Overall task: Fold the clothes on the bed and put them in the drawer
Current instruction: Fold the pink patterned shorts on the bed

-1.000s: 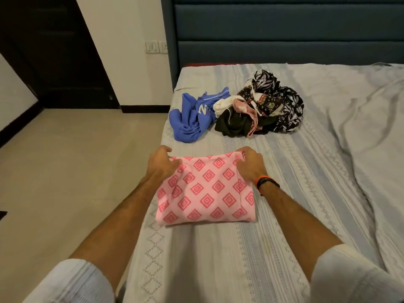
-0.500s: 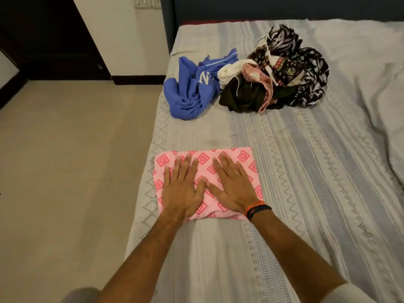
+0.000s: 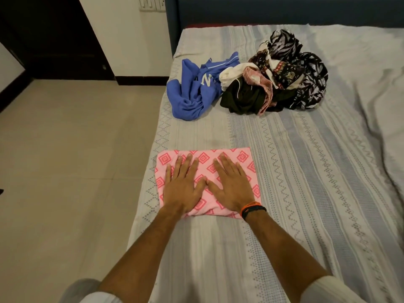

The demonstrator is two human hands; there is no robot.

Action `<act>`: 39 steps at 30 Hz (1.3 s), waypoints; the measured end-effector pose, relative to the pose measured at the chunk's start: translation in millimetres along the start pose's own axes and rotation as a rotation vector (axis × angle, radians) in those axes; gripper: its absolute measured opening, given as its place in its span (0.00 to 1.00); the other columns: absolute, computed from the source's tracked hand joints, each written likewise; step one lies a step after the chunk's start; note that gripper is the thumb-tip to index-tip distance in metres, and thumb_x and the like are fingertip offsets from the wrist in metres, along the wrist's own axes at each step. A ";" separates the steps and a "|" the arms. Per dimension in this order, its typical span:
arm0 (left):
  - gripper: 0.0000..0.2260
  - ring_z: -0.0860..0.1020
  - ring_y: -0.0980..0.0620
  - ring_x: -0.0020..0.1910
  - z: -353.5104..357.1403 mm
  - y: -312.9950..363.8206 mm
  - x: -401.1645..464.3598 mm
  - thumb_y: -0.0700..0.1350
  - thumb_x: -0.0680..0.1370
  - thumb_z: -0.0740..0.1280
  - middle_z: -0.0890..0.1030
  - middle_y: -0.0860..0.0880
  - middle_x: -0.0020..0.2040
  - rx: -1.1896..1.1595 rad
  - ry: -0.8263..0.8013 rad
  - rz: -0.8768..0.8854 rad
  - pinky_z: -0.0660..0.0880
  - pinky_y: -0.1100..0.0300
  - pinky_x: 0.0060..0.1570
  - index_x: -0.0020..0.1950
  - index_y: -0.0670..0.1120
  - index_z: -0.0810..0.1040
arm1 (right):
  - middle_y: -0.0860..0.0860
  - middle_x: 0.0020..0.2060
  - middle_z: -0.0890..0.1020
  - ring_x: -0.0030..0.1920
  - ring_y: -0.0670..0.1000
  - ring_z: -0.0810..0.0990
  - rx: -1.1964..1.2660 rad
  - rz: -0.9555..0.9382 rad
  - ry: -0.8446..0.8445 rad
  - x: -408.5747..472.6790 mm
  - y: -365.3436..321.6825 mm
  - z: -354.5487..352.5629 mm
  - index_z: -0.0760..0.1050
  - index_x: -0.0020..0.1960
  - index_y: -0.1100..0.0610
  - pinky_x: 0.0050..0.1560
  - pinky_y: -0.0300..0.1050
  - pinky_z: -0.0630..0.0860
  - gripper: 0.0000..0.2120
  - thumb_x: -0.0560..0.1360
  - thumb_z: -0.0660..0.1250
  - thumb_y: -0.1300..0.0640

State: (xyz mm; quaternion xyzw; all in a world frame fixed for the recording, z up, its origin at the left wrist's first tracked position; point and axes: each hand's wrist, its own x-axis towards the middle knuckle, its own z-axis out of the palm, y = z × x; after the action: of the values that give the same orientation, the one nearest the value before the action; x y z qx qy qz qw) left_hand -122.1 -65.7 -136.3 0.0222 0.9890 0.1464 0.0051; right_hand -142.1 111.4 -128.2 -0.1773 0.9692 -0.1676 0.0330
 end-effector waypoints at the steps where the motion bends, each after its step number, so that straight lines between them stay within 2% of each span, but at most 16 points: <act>1: 0.34 0.42 0.52 0.80 -4.2 0.4 0.0 0.66 0.77 0.41 0.48 0.53 0.81 -0.056 -0.026 -0.010 0.37 0.47 0.77 0.81 0.54 0.54 | 0.54 0.79 0.58 0.79 0.52 0.53 0.065 0.025 0.006 -2.8 -1.7 -4.3 0.59 0.79 0.56 0.78 0.51 0.45 0.39 0.76 0.46 0.33; 2: 0.34 0.45 0.52 0.80 -8.6 0.9 -1.2 0.66 0.77 0.44 0.50 0.52 0.81 -0.134 -0.028 -0.035 0.39 0.47 0.77 0.80 0.52 0.58 | 0.55 0.78 0.61 0.78 0.54 0.57 0.140 0.063 0.012 -6.1 -3.2 -9.5 0.62 0.77 0.57 0.78 0.51 0.49 0.36 0.78 0.51 0.35; 4: 0.31 0.53 0.46 0.79 -19.9 5.8 -9.6 0.63 0.78 0.54 0.57 0.46 0.80 -0.257 0.073 -0.115 0.48 0.46 0.77 0.76 0.47 0.67 | 0.57 0.74 0.68 0.75 0.56 0.63 0.262 0.165 0.052 -15.6 -3.2 -19.5 0.65 0.75 0.60 0.76 0.51 0.57 0.30 0.79 0.62 0.44; 6: 0.31 0.57 0.41 0.77 -28.0 12.8 -21.4 0.59 0.77 0.64 0.59 0.41 0.78 -0.291 0.190 -0.288 0.55 0.43 0.75 0.75 0.43 0.66 | 0.59 0.69 0.73 0.69 0.58 0.69 0.290 0.281 0.157 -25.8 -2.0 -26.5 0.67 0.73 0.62 0.71 0.52 0.64 0.29 0.77 0.67 0.50; 9: 0.38 0.60 0.38 0.73 -40.1 24.1 -38.2 0.56 0.73 0.73 0.61 0.37 0.74 -0.389 0.230 -0.574 0.59 0.43 0.72 0.74 0.39 0.62 | 0.60 0.66 0.74 0.66 0.60 0.70 0.273 0.467 0.309 -37.3 1.1 -34.3 0.68 0.71 0.62 0.68 0.55 0.65 0.31 0.74 0.71 0.50; 12: 0.43 0.64 0.38 0.69 -48.5 27.6 -41.6 0.57 0.69 0.77 0.65 0.37 0.69 -0.497 0.198 -0.718 0.64 0.46 0.68 0.73 0.37 0.59 | 0.60 0.64 0.73 0.64 0.60 0.71 0.382 0.615 0.283 -38.9 3.6 -39.0 0.67 0.70 0.63 0.65 0.55 0.68 0.34 0.71 0.74 0.48; 14: 0.39 0.69 0.40 0.66 -51.7 27.8 -36.7 0.55 0.68 0.78 0.69 0.39 0.66 -0.628 0.162 -0.784 0.71 0.48 0.61 0.69 0.38 0.62 | 0.59 0.60 0.74 0.60 0.59 0.74 0.500 0.671 0.206 -36.5 2.5 -43.2 0.69 0.67 0.63 0.58 0.51 0.72 0.33 0.70 0.76 0.48; 16: 0.32 0.76 0.42 0.60 -54.7 27.5 -29.8 0.55 0.67 0.79 0.75 0.42 0.61 -0.796 0.111 -0.833 0.77 0.50 0.56 0.60 0.41 0.69 | 0.56 0.53 0.79 0.53 0.56 0.79 0.613 0.693 0.151 -31.2 2.1 -46.3 0.75 0.56 0.60 0.50 0.46 0.75 0.22 0.70 0.76 0.49; 18: 0.23 0.81 0.45 0.53 -56.1 25.1 -24.0 0.54 0.68 0.79 0.82 0.46 0.54 -0.931 0.038 -0.841 0.81 0.49 0.52 0.55 0.44 0.77 | 0.52 0.48 0.84 0.48 0.53 0.82 0.737 0.695 0.070 -25.8 1.2 -47.1 0.78 0.47 0.54 0.50 0.46 0.78 0.12 0.70 0.76 0.50; 21: 0.16 0.84 0.46 0.47 -58.8 23.6 -17.6 0.50 0.69 0.79 0.85 0.48 0.48 -1.079 -0.090 -0.853 0.82 0.49 0.48 0.53 0.46 0.81 | 0.49 0.47 0.84 0.48 0.52 0.83 0.863 0.696 0.015 -19.9 0.5 -46.5 0.78 0.45 0.48 0.53 0.47 0.79 0.09 0.70 0.76 0.49; 23: 0.13 0.85 0.45 0.44 -61.3 24.0 -15.2 0.46 0.72 0.77 0.86 0.47 0.47 -1.188 -0.134 -0.847 0.83 0.47 0.45 0.54 0.46 0.81 | 0.48 0.49 0.84 0.49 0.51 0.83 0.909 0.674 0.022 -17.9 2.4 -45.8 0.76 0.47 0.47 0.55 0.49 0.79 0.10 0.71 0.75 0.49; 25: 0.11 0.84 0.45 0.46 -62.6 22.1 -15.0 0.41 0.74 0.74 0.86 0.46 0.49 -1.217 -0.072 -0.810 0.82 0.45 0.48 0.55 0.47 0.80 | 0.47 0.50 0.84 0.49 0.51 0.83 0.882 0.625 0.030 -18.8 5.6 -46.3 0.75 0.53 0.46 0.56 0.50 0.79 0.12 0.72 0.74 0.47; 28: 0.15 0.83 0.45 0.50 -69.4 23.8 -16.9 0.37 0.75 0.71 0.84 0.46 0.54 -1.211 -0.044 -0.725 0.81 0.43 0.51 0.61 0.47 0.77 | 0.46 0.50 0.85 0.50 0.51 0.84 0.892 0.553 0.047 -22.9 10.7 -53.0 0.77 0.59 0.48 0.57 0.53 0.80 0.15 0.74 0.72 0.46; 31: 0.19 0.82 0.46 0.52 -81.3 38.3 -17.4 0.36 0.76 0.70 0.83 0.46 0.57 -1.249 -0.035 -0.639 0.81 0.45 0.51 0.66 0.47 0.75 | 0.47 0.52 0.85 0.52 0.51 0.84 0.990 0.518 0.104 -32.1 18.8 -68.7 0.78 0.61 0.49 0.57 0.56 0.80 0.15 0.75 0.71 0.51; 34: 0.19 0.82 0.47 0.51 -94.0 67.3 -20.1 0.36 0.76 0.69 0.83 0.47 0.56 -1.314 -0.022 -0.561 0.81 0.51 0.45 0.66 0.47 0.75 | 0.47 0.53 0.84 0.52 0.51 0.84 1.027 0.514 0.187 -47.9 33.3 -93.9 0.76 0.63 0.50 0.56 0.57 0.81 0.16 0.77 0.70 0.55; 39: 0.19 0.82 0.47 0.52 -95.5 139.9 -32.5 0.37 0.77 0.69 0.82 0.47 0.57 -1.333 -0.139 -0.456 0.81 0.50 0.47 0.67 0.49 0.73 | 0.50 0.56 0.83 0.52 0.53 0.84 1.032 0.545 0.303 -104.5 75.2 -146.5 0.76 0.65 0.53 0.57 0.58 0.80 0.16 0.78 0.69 0.59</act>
State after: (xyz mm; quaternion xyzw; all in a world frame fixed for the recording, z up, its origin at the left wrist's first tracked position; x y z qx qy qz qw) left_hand -85.3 38.9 -4.2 -0.1840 0.6661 0.7142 0.1112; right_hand -87.4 260.6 -15.0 0.1422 0.7673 -0.6251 0.0181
